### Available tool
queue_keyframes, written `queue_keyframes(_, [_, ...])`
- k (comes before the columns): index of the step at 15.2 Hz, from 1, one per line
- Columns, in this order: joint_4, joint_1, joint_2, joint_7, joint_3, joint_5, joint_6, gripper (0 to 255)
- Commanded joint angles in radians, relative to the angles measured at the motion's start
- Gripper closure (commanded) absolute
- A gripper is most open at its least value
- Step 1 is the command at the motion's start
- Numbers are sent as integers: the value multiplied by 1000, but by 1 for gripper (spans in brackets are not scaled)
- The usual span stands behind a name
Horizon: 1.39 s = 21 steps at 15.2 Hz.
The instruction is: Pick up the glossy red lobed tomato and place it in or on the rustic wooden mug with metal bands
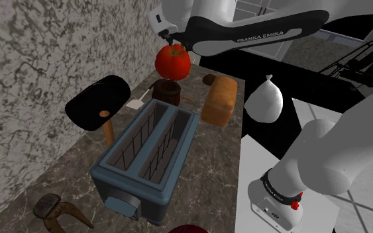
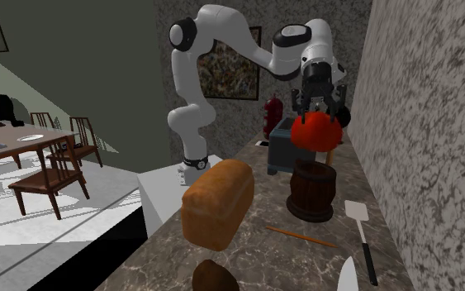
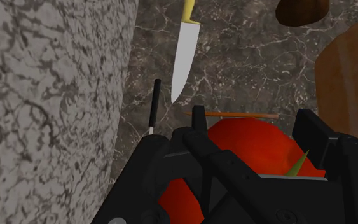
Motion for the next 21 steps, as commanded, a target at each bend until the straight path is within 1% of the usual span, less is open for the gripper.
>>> queue_keyframes(1, [-19, -1, 7, 20, 0, -10, 19, 255])
queue_keyframes(10, [-91, -9, 39, 104, -2, -59, 94, 255])
queue_keyframes(18, [-91, -8, 39, 105, -3, -59, 94, 255])
queue_keyframes(19, [-90, -7, 42, 107, -2, -61, 95, 0])
queue_keyframes(21, [-91, -7, 41, 109, -1, -60, 94, 0])
